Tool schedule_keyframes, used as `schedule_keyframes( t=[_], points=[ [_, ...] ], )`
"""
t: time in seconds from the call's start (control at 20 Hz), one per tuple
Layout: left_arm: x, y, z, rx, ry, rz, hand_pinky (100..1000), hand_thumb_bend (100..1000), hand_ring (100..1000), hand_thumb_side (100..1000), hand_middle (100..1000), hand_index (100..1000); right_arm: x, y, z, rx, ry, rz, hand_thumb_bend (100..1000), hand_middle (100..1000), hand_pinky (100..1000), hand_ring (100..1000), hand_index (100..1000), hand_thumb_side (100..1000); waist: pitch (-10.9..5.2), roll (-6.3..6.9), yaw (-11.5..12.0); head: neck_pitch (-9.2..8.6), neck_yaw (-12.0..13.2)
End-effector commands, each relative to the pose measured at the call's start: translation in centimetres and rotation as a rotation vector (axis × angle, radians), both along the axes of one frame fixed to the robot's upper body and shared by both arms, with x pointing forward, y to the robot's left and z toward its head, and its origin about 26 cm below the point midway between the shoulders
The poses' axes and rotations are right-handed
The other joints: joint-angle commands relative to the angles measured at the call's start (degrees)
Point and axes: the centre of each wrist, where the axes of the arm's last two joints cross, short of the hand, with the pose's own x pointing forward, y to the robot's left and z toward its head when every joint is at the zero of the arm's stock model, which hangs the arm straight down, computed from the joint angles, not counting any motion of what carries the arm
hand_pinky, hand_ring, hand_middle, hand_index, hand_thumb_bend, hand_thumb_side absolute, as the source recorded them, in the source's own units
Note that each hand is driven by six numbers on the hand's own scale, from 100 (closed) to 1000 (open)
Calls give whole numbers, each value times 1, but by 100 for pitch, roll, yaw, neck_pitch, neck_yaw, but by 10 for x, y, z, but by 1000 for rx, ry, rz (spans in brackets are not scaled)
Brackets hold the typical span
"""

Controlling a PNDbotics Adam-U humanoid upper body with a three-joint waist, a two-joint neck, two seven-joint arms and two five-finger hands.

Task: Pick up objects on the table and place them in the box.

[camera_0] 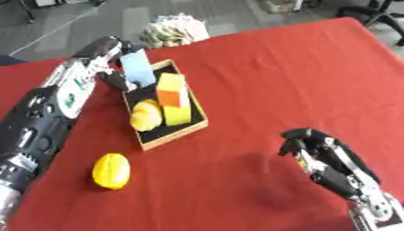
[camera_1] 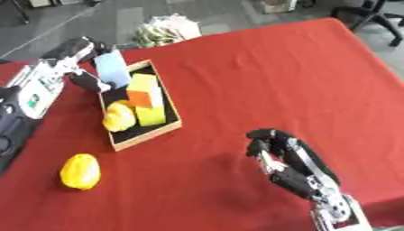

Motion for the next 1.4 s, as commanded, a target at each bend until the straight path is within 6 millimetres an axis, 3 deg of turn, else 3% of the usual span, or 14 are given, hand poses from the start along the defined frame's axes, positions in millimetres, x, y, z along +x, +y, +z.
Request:
schedule_keyframes(
  t=[0.05,0.1,0.2,0.45,0.65,0.8,0.85,0.9,1.05,1.2,1.4],
  points=[
    [3,-1,13,25,-44,8,783,462,636,100,634,788,1,-1,7,-4,-23,2,100,545,730,589,733,435,-7,19,-11,-77,23],
    [3,-2,12,28,-45,9,783,462,636,100,634,788,2,0,7,-4,-23,2,100,545,730,589,733,435,-5,21,-14,-78,24],
    [3,-2,11,30,-52,13,821,502,699,100,715,847,1,0,7,-3,-23,4,100,545,730,589,733,435,-9,21,-21,-80,16],
    [1,2,19,44,-137,59,866,729,780,360,839,915,1,0,6,-3,-21,2,100,545,731,589,733,426,-39,11,-22,-86,6],
    [-2,8,24,50,-171,70,885,798,803,449,883,942,1,0,5,-5,-18,1,100,545,730,589,733,419,-78,3,7,-86,-17],
    [-7,15,30,52,-169,43,875,763,789,411,855,925,0,-1,3,-4,-13,-3,100,545,731,589,733,415,-130,-8,26,-62,-51],
    [-10,17,33,49,-169,18,839,692,735,334,785,883,0,-2,2,-5,-10,-7,100,545,730,589,733,412,-153,-6,41,-52,-69],
    [-14,19,38,44,-165,-14,835,681,729,321,778,877,0,-3,1,-6,-8,-11,100,545,730,589,733,412,-173,-3,57,-39,-86],
    [-37,25,61,58,-151,-163,820,587,676,144,709,836,-2,-7,-2,-12,0,-24,100,545,731,589,733,410,-240,32,146,9,-139],
    [-75,32,86,155,-101,-339,820,558,670,100,698,826,-3,-9,-4,-20,7,-33,100,545,730,589,733,410,-302,80,253,51,-209],
    [-130,36,94,301,36,-485,827,573,689,100,715,826,-4,-14,-5,-29,9,-46,100,545,731,589,733,406,-353,139,368,90,-277]
  ],
)
